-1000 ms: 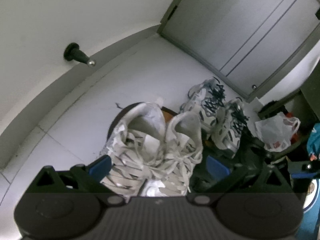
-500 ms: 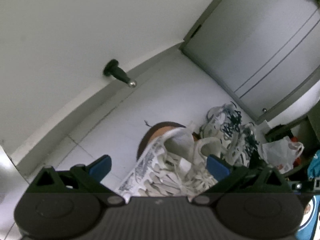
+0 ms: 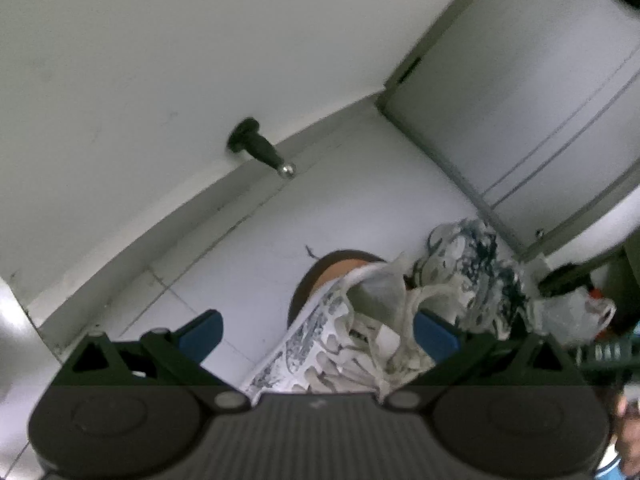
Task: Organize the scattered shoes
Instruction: 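Move the right gripper down to the heels of the white graffiti sneakers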
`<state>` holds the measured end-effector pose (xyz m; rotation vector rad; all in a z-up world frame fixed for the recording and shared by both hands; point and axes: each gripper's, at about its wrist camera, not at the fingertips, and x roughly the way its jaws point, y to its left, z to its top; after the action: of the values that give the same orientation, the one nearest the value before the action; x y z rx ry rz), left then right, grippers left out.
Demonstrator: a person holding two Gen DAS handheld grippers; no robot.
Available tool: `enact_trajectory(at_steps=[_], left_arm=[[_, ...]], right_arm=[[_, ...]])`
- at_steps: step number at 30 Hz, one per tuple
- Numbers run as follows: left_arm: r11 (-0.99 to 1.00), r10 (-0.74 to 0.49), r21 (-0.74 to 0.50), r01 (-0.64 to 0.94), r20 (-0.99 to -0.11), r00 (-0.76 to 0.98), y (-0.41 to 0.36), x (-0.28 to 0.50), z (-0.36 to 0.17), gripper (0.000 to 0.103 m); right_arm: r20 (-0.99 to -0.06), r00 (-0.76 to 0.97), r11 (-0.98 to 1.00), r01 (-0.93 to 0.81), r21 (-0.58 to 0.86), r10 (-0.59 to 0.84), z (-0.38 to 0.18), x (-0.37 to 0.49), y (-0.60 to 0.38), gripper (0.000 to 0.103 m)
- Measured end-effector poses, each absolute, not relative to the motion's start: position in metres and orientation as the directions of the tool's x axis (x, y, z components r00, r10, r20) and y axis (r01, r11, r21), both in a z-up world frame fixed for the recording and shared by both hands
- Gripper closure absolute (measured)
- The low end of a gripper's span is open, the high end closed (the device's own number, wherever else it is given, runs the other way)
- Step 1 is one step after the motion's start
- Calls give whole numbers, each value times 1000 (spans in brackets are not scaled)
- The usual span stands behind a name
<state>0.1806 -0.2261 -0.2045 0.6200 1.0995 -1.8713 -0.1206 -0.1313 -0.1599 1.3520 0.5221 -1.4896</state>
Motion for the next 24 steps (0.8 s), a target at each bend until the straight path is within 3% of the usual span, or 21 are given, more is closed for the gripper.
enact_trajectory(at_steps=[15,21,24], left_arm=[[-167,-395,-511,843,-749,-532,-233,200,-215,1],[-156,-395,-515,843,-750,-531,-237,203,-215,1],[-164,-394,-505,847,-754,-526,-238,202,-215,1]], right_arm=[[-917,188,-363,876,318,-351,-190,-85,-164,74],[-919,204,-364,872,327,-337,-195,-76,-166,63],[-923,190,-366,877,313,-334,-198,-72,-166,63]])
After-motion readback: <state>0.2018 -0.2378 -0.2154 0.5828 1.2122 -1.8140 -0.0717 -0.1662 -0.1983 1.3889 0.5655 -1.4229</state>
